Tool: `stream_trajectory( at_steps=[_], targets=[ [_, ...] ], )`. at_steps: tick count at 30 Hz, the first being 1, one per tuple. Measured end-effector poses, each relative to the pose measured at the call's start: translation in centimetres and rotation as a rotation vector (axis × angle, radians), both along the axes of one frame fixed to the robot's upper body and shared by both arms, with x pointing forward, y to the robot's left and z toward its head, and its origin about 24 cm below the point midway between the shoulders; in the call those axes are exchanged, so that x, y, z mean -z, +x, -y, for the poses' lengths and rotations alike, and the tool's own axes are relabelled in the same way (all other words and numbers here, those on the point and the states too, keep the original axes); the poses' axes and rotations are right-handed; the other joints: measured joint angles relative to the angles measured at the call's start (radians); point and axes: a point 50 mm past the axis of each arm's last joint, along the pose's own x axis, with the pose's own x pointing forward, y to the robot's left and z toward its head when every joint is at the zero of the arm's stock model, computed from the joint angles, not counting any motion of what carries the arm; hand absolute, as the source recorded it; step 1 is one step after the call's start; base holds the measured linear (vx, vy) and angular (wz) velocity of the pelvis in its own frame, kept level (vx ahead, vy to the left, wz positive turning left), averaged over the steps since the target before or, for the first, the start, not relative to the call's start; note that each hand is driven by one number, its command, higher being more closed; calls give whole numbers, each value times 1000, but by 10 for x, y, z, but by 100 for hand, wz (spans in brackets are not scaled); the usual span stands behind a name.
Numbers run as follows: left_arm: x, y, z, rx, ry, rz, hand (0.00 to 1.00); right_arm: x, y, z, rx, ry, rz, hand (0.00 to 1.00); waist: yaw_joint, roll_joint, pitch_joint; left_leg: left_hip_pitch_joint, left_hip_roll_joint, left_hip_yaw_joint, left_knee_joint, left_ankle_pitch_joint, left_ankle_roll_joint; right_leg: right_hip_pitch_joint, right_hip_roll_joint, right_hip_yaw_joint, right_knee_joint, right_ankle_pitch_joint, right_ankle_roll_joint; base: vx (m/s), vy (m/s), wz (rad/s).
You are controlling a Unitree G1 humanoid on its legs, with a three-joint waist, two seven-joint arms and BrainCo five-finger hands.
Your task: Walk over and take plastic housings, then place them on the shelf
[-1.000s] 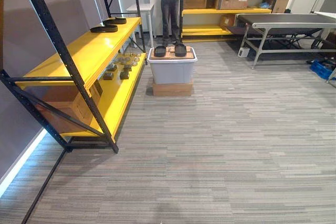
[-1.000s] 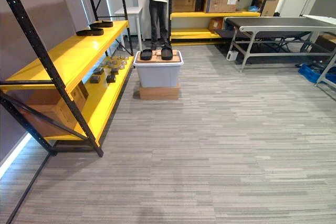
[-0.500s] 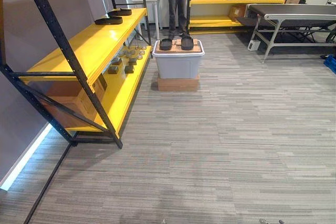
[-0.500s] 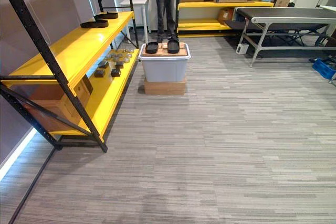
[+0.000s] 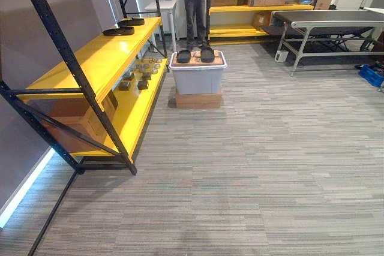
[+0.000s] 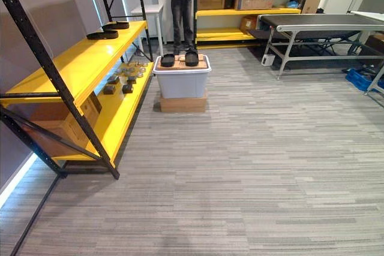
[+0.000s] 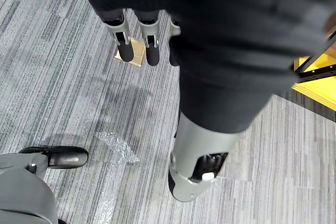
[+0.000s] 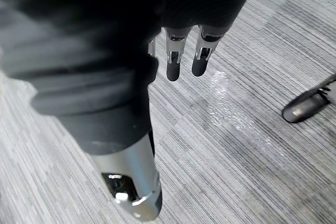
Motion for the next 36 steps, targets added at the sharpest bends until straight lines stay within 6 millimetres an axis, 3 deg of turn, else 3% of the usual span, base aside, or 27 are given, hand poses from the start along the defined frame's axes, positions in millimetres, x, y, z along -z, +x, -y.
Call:
stream_trajectory(
  at_steps=[6, 8, 9, 10, 12, 13, 16, 18, 19, 20, 21, 22, 23, 24, 25, 26, 28, 30, 33, 36],
  targets=[
    [1, 3, 6, 26, -8, 1, 0, -1, 7, -3, -19, 2, 12, 0, 9, 2, 6, -12, -1, 16, -13, 2, 8, -46, -3, 12, 49, -18, -4, -9, -12, -7],
    [1, 6, 8, 50, -8, 4, 0, -1, 13, -6, -41, 4, 19, 0, 17, 7, 28, -8, -2, 26, -9, -20, 29, -109, -15, 19, 192, -74, 27, -5, 29, -19],
    [0, 9, 10, 71, -11, 8, 0, -1, 16, -9, -60, 6, 19, 0, 18, 14, 44, 1, 0, 32, -8, -34, 51, -179, -28, 18, 355, -103, 69, -7, 57, -7],
    [0, 10, 10, 86, -6, 7, 0, 0, 20, -15, -70, 18, 30, 0, 17, 15, 57, 11, -3, 35, -6, -41, 62, -282, -52, 13, 575, -108, 71, -6, 79, -2],
    [-2, 14, 7, 108, 8, 9, 0, 5, 12, -23, -81, 39, 7, 0, 12, 9, 78, 38, -15, 19, 0, -54, 86, -368, -83, -4, 760, -128, 57, 24, 62, 18],
    [-2, 15, 6, 108, 12, 11, 0, 9, 1, -29, -95, 54, -24, 0, 10, 10, 78, 40, -10, -2, 20, -74, 93, -395, -76, -2, 774, -160, 58, 98, 11, 53],
    [-10, 41, 4, 125, 24, 72, 0, 16, -15, -40, -83, 92, -65, 0, -23, 18, 98, 39, 31, -80, 47, -104, 92, -442, -28, -5, 602, -165, 39, 240, -91, 70],
    [-17, 64, 6, 139, 27, 127, 0, 17, -18, -40, -78, 95, -72, 0, -44, 27, 116, 41, 77, -120, 46, -124, 70, -486, 5, -7, 431, -124, -2, 347, -187, 72],
    [-21, 75, 7, 147, 31, 154, 0, 17, -21, -40, -73, 95, -78, 0, -51, 23, 125, 58, 98, -139, 45, -142, 46, -501, 9, -3, 301, -56, -2, 420, -260, 52],
    [-22, 78, 7, 150, 33, 163, 0, 18, -30, -39, -65, 94, -98, 0, -51, 2, 120, 89, 106, -140, 42, -173, 23, -496, -1, 7, 204, -2, -1, 466, -291, 40],
    [-21, 76, 7, 139, 29, 158, 0, 18, -34, -38, -59, 92, -105, 0, -52, -3, 116, 115, 119, -139, 38, -188, 12, -492, -1, -1, 219, 68, -3, 579, -354, 24],
    [-19, 71, 8, 96, 15, 161, 0, 18, -37, -36, -16, 97, -100, 0, -58, 1, 113, 145, 138, -125, 58, -195, 1, -491, 16, -10, 277, 120, -50, 656, -385, 1],
    [-16, 66, 11, 49, -7, 163, 0, 18, -37, -37, 10, 98, -89, 0, -56, 9, 108, 128, 164, -84, 155, -198, -12, -483, 43, -11, 313, 72, -89, 673, -376, -10],
    [-15, 63, 12, 22, -18, 164, 0, 18, -36, -38, 12, 99, -80, 0, -54, 12, 109, 101, 174, -64, 240, -203, -23, -466, 56, -14, 312, 53, -98, 655, -321, -15],
    [-12, 56, 15, -35, -40, 166, 0, 18, -35, -42, 13, 103, -67, 0, -56, 14, 110, 11, 205, -45, 495, -195, -44, -413, 81, -15, 299, 24, -127, 513, -218, -3],
    [-11, 53, 18, -60, -53, 167, 0, 18, -35, -43, 14, 103, -64, 0, -55, 18, 110, -43, 224, -47, 637, -172, -65, -375, 98, -14, 284, 13, -138, 651, -258, -8],
    [-8, 40, 25, -117, -81, 168, 0, 16, -36, -45, 14, 91, -45, 0, -28, 32, 103, -197, 282, -59, 1071, -137, -118, -211, 156, 3, 197, -10, -172, 712, -231, -25],
    [-7, 39, 30, -136, -96, 170, 0, 16, -34, -47, 14, 93, -36, 0, -6, 29, 103, -311, 305, -37, 1234, -142, -111, -102, 173, 35, 136, -26, -196, 570, -123, -28],
    [-5, 32, 36, -173, -120, 171, 0, 14, -27, -48, 11, 85, -14, 0, 42, 24, 105, -487, 276, 13, 1203, -181, -72, 18, 169, 114, 53, -47, -214, 587, -25, -63],
    [-1, 17, 36, -210, -133, 143, 0, 13, -18, -47, 27, 87, 9, 0, 76, 6, 115, -529, 181, 32, 806, -202, -58, 115, 123, 187, 16, -77, -194, 434, 95, -76]
  ],
)
